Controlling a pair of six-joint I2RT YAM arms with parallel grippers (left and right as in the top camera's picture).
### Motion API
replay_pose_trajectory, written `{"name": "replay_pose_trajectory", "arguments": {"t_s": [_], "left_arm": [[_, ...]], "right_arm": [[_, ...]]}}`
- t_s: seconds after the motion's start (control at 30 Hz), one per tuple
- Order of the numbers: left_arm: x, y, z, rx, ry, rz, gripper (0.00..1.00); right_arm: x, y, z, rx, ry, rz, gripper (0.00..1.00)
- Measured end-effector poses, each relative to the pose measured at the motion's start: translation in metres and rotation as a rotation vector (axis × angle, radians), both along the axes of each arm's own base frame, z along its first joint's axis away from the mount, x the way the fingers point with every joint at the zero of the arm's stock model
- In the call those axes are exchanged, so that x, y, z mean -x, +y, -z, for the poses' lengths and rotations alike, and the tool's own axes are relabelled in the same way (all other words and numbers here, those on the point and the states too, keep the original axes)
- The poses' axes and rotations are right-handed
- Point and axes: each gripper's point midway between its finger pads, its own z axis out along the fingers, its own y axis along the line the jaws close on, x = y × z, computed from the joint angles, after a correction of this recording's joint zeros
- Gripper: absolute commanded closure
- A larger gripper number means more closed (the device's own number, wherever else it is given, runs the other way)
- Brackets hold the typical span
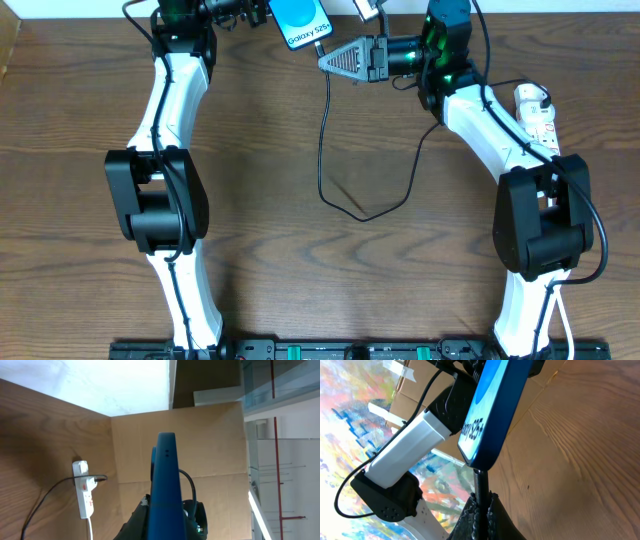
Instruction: Plug charger to phone and switch on socket
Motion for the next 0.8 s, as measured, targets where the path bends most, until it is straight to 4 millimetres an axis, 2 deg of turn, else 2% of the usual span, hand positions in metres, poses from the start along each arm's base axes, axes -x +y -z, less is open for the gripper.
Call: {"name": "replay_pose_trajectory", "arguments": {"t_s": [0.6,0.8], "left_arm": [[-0.0005,0.0,-0.0001,-0.016,-0.046,-0.005,0.93],[-0.0063,0.0022,-0.0007,-0.014,-0.049,-0.041,0.93]], "right_arm": [[0.0002,0.0,0.0005,0.001,0.006,-0.002,0.99],[0.0024,-0.0002,0.0007,0.001,0.007,-0.014,0.99]]}}
